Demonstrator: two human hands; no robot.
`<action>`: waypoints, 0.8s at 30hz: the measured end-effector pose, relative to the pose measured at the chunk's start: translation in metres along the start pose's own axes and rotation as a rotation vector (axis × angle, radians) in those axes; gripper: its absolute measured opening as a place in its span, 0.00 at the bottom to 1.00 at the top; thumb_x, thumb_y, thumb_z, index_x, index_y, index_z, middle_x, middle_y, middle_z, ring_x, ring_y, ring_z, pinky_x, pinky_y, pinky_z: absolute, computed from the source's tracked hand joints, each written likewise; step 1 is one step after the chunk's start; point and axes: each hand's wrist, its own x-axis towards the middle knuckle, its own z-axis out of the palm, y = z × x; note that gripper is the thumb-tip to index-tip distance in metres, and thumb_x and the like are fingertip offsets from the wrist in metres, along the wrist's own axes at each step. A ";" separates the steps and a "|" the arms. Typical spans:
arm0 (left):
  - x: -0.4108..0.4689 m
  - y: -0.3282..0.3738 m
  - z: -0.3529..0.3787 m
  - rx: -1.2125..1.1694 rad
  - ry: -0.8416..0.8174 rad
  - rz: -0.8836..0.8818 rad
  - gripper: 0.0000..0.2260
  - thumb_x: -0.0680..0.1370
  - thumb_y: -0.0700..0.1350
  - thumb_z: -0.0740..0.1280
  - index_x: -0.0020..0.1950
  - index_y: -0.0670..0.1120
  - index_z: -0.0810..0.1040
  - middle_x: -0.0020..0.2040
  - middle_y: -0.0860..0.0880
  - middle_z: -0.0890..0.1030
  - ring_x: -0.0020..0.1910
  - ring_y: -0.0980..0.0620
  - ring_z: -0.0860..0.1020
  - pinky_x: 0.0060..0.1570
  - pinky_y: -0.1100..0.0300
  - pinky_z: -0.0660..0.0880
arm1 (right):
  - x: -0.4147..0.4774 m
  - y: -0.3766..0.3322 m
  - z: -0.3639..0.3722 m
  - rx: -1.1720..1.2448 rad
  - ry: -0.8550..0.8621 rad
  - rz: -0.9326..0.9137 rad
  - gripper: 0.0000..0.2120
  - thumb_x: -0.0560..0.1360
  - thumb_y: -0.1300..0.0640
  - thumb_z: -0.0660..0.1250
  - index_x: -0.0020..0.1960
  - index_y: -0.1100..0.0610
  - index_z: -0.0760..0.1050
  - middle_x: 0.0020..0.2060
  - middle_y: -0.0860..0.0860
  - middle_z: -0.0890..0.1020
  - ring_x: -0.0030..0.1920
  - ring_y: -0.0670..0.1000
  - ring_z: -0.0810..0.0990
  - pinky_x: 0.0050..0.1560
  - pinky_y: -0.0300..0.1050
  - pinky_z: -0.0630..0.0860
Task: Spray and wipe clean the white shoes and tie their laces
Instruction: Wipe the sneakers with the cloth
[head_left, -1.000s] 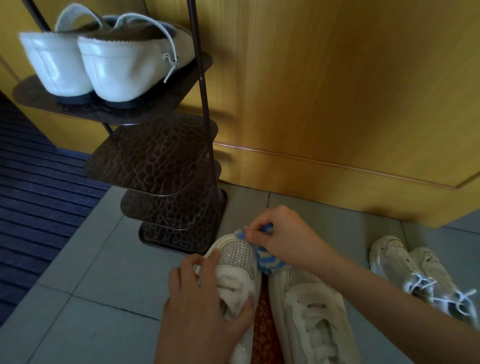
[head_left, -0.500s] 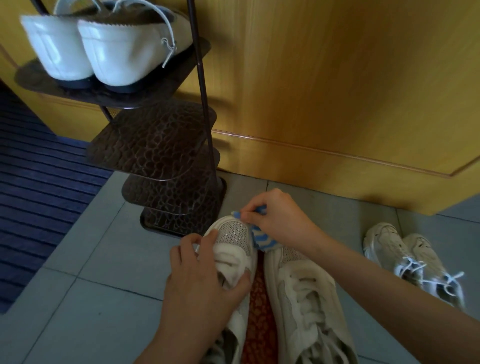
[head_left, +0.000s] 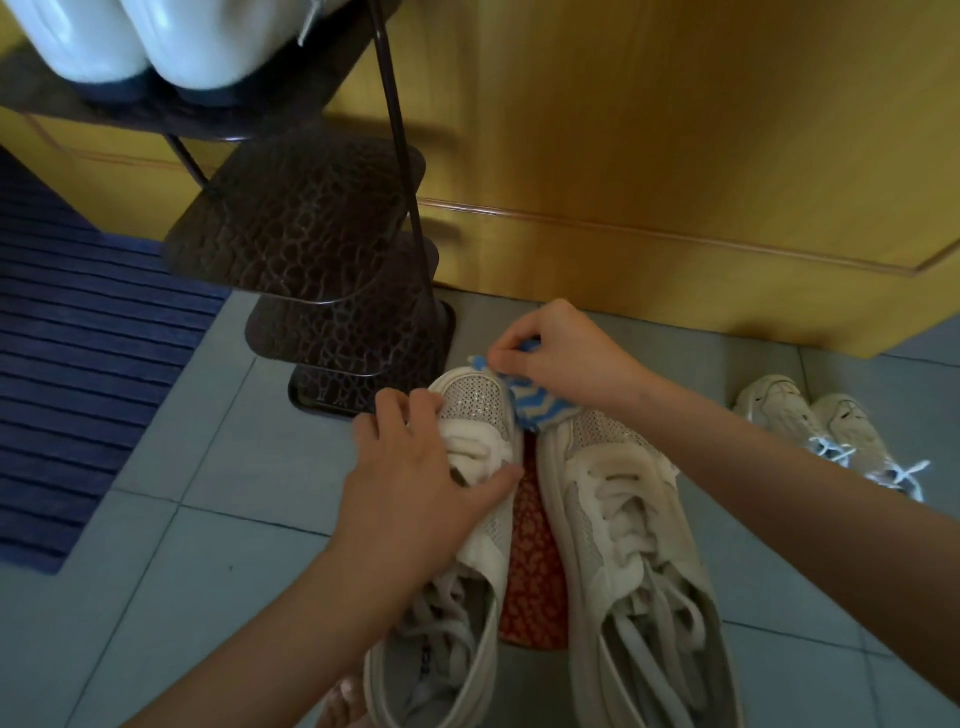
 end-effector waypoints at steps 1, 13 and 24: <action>0.000 -0.001 0.001 0.002 0.010 0.010 0.39 0.62 0.71 0.60 0.66 0.50 0.62 0.59 0.50 0.62 0.59 0.49 0.63 0.47 0.61 0.64 | -0.004 0.000 -0.002 0.008 -0.017 -0.011 0.05 0.74 0.59 0.70 0.41 0.57 0.83 0.40 0.49 0.84 0.43 0.46 0.81 0.47 0.40 0.77; -0.003 0.003 0.003 0.081 -0.027 -0.006 0.41 0.64 0.69 0.55 0.74 0.51 0.55 0.62 0.51 0.57 0.61 0.50 0.60 0.43 0.62 0.64 | 0.020 0.001 0.002 -0.032 -0.067 -0.026 0.04 0.73 0.61 0.70 0.43 0.59 0.84 0.38 0.48 0.83 0.36 0.39 0.78 0.41 0.34 0.76; -0.002 0.002 0.007 0.091 -0.003 -0.013 0.39 0.65 0.68 0.58 0.72 0.48 0.61 0.59 0.49 0.60 0.57 0.49 0.61 0.39 0.59 0.65 | 0.018 0.006 0.008 -0.022 -0.001 -0.039 0.05 0.74 0.61 0.69 0.40 0.56 0.83 0.34 0.45 0.82 0.34 0.39 0.78 0.32 0.24 0.71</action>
